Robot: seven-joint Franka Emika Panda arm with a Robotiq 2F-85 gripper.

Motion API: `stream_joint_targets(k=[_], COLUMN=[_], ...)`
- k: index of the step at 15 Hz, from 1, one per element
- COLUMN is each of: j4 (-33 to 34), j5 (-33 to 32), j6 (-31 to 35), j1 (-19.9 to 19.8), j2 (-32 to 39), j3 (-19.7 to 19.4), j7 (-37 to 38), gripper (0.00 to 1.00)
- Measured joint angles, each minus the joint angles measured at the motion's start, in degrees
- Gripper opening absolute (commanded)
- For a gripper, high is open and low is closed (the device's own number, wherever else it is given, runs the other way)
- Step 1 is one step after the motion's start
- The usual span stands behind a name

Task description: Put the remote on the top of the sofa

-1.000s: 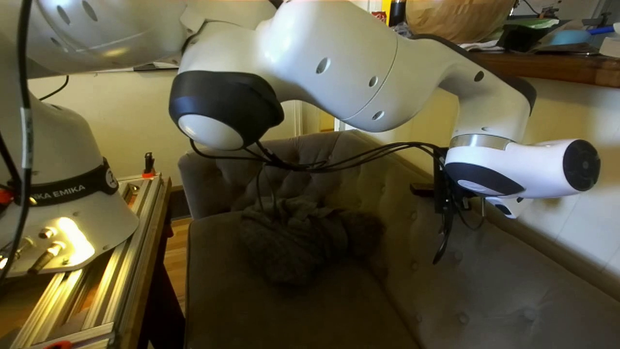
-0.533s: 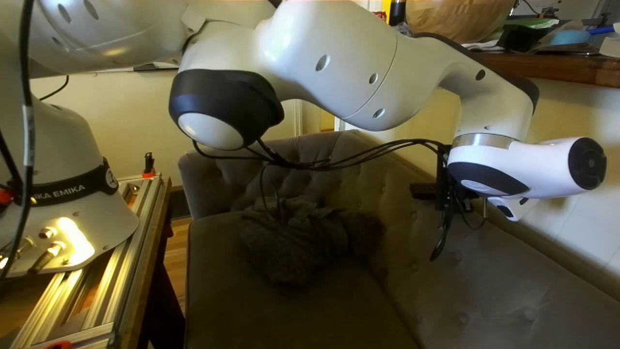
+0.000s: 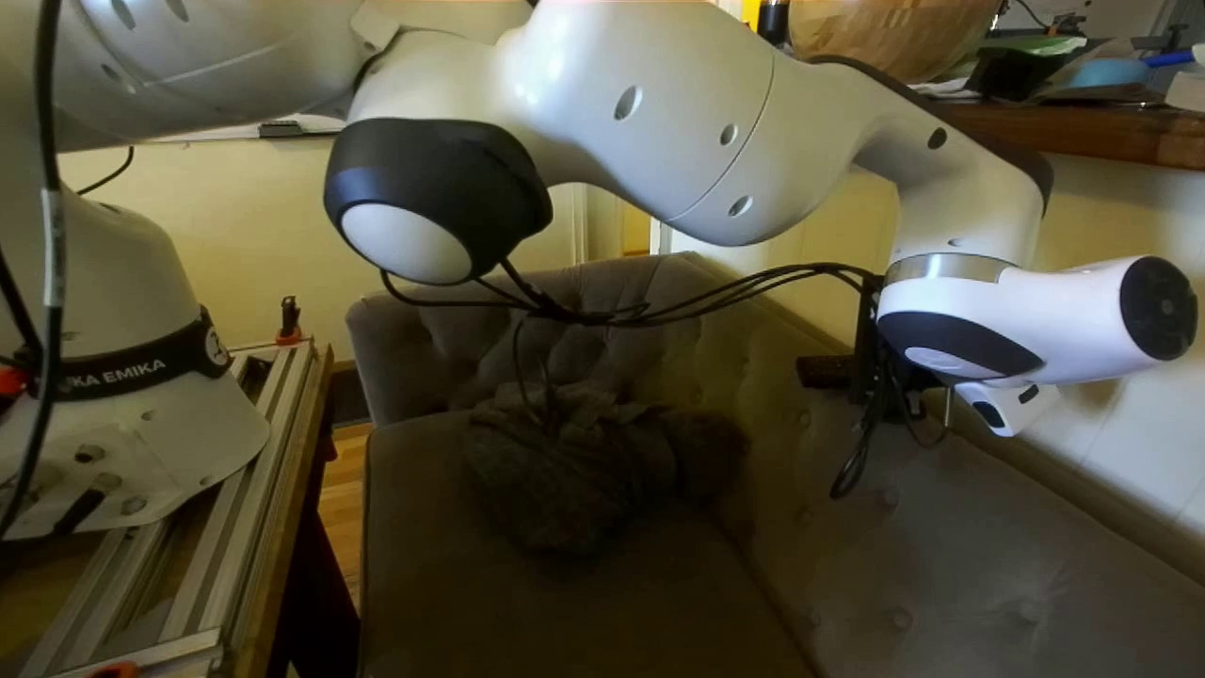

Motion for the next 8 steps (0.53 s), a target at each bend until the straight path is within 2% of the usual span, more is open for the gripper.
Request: stream_joint_targets(k=[4, 8], j4=[-0.37, -4.61], j5=[-0.63, -1.94], j6=[1.81, 6.51], j1=[1.11, 2.70], j2=[-1.62, -5.30], j3=[-3.47, -7.10], j7=[4.13, 6.33], gripper=[1.00, 1.00])
